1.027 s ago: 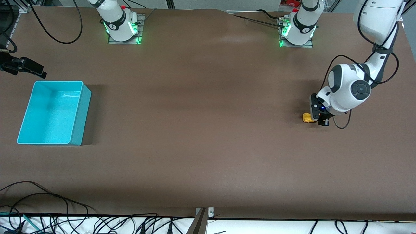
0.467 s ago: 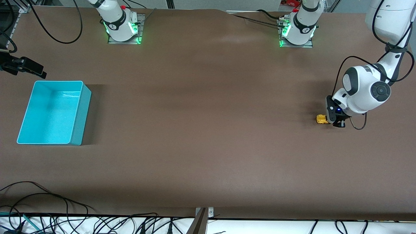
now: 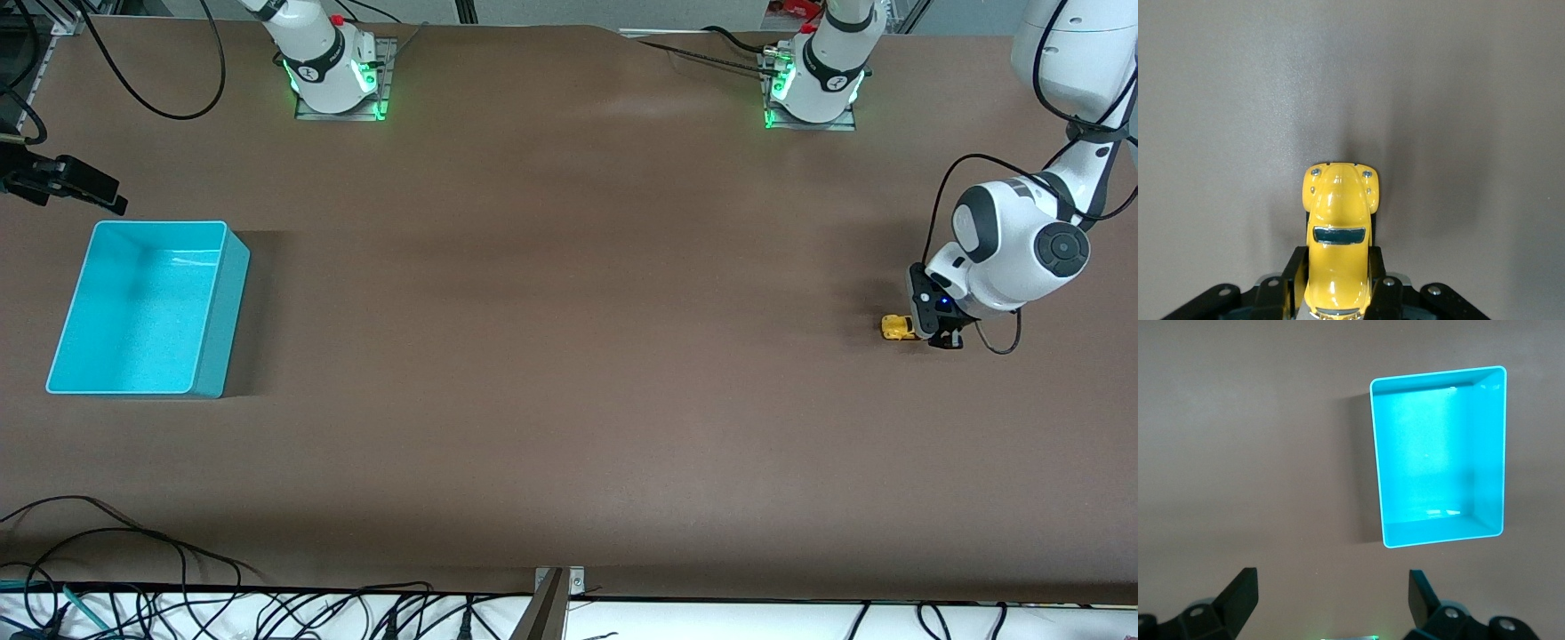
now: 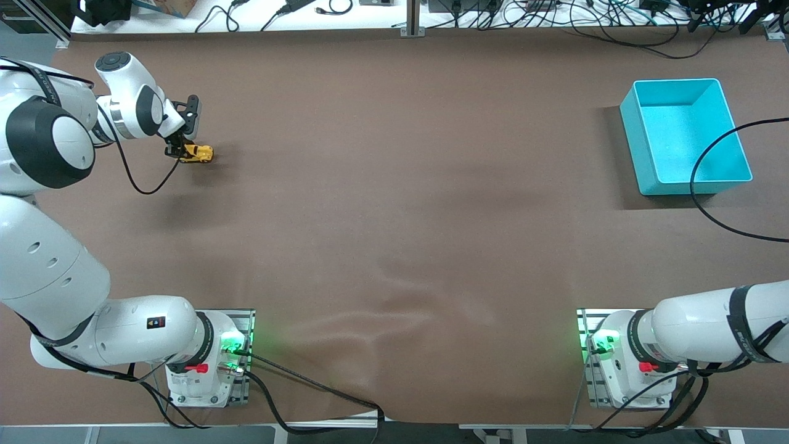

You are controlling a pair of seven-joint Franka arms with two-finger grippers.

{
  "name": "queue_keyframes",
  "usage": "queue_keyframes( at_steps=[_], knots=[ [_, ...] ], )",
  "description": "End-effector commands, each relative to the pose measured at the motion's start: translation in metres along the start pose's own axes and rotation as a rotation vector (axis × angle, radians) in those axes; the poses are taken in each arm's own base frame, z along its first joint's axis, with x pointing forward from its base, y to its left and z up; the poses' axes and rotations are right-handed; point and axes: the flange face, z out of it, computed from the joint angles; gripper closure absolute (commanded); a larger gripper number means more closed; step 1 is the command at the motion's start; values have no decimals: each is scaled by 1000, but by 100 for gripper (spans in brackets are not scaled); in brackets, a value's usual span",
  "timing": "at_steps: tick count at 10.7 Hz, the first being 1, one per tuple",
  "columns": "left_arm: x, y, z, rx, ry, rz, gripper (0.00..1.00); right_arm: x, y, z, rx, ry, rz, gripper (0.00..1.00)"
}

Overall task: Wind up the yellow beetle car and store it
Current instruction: 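Drag the car backward along the table with the left gripper, then open the left gripper to release the car to roll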

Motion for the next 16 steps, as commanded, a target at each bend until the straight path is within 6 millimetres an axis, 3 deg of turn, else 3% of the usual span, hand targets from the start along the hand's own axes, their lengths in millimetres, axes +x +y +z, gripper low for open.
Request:
queue_keyframes(
  at_steps=[1,2,3,16],
  knots=[
    [-7,-10,30,-2,2,-22,84,-4,1,-8,3,2,-10,0],
    [-8,-15,24,11,0,-15,53,-4,1,-8,3,2,-10,0],
    [-7,-16,22,15,0,-9,1,-4,1,-8,1,2,-9,0],
    [-6,-18,13,25,6,-26,0,-4,0,-8,3,2,-11,0]
  ],
)
